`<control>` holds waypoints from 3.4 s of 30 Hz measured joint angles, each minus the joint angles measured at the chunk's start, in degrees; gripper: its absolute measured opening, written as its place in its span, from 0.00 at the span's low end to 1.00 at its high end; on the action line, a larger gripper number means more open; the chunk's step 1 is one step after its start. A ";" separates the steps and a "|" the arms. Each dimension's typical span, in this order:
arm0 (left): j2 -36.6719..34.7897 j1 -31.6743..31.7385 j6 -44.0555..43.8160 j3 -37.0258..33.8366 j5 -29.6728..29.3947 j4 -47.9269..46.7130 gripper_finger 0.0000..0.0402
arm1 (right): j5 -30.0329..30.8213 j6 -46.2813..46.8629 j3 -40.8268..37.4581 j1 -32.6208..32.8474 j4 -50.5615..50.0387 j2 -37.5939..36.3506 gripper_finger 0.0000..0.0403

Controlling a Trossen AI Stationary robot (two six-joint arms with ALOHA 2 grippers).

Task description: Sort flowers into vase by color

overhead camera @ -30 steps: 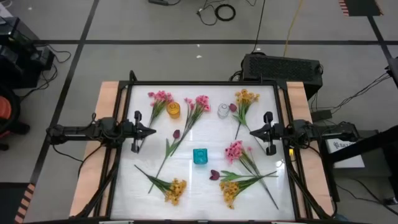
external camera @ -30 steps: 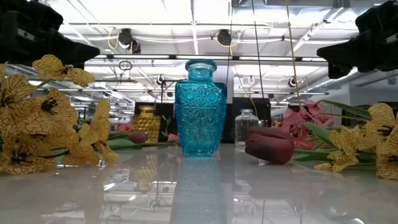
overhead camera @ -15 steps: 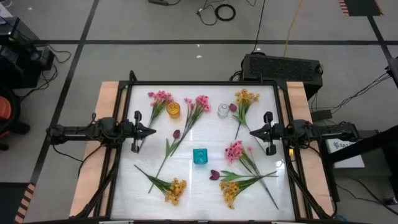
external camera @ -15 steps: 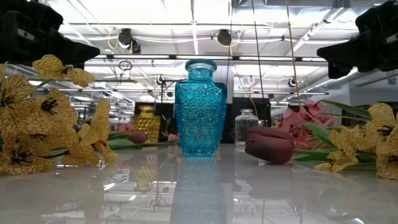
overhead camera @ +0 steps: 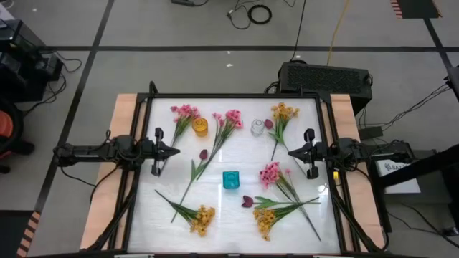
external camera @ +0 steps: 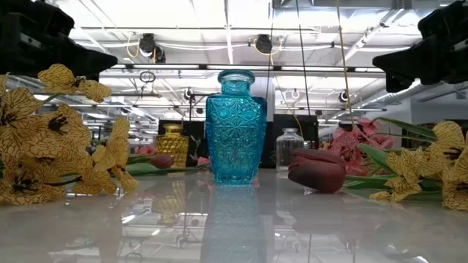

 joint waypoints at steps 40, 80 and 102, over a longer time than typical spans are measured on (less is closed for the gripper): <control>0.02 0.00 0.00 0.00 -0.02 0.00 0.02 | 0.00 0.00 -0.02 0.00 -0.02 0.00 0.00; 0.01 0.02 0.00 0.00 -0.01 0.00 0.02 | -0.02 0.00 -0.01 -0.01 0.00 0.00 0.00; 1.52 0.00 -2.95 7.03 -4.06 -3.76 0.01 | -0.01 0.00 -0.01 -0.01 -0.01 0.02 0.00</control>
